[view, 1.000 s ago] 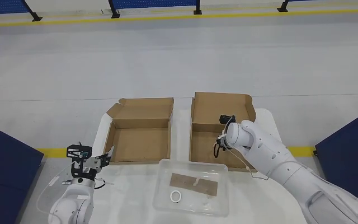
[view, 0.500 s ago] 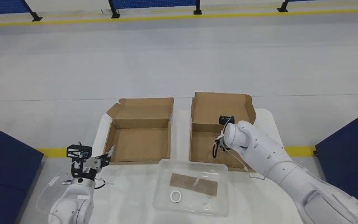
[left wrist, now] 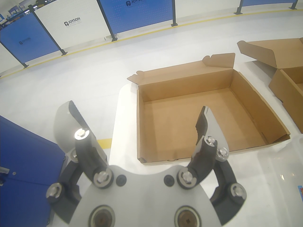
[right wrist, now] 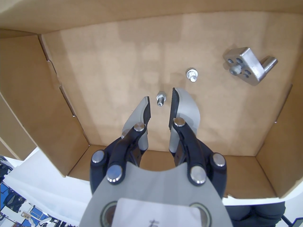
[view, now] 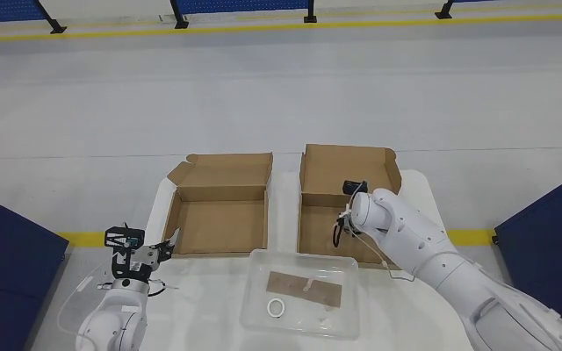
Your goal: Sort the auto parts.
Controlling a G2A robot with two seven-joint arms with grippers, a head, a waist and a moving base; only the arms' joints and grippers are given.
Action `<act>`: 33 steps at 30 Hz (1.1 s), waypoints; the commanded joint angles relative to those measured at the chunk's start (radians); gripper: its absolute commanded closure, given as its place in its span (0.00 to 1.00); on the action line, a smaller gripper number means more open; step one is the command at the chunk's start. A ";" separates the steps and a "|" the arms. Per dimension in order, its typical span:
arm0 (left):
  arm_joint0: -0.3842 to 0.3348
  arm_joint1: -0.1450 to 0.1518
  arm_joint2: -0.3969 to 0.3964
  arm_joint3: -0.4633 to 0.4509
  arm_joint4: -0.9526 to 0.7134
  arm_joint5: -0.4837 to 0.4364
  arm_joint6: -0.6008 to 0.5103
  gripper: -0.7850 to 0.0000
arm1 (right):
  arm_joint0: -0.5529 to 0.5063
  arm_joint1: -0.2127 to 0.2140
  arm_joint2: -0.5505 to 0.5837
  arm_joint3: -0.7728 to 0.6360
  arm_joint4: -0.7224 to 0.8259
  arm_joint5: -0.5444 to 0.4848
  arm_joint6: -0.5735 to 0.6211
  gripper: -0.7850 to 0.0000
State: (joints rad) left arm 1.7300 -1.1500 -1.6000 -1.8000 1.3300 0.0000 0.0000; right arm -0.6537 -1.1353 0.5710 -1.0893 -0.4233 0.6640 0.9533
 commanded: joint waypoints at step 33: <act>0.000 0.000 0.000 0.000 0.000 0.000 0.000 0.00 | -0.491 0.226 0.695 -0.646 0.201 -0.390 0.272 0.00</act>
State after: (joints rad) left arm 1.7300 -1.1500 -1.6000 -1.8000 1.3300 0.0000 0.0000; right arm -1.1234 -0.9145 1.2307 -1.7318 -0.2548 0.3109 1.2081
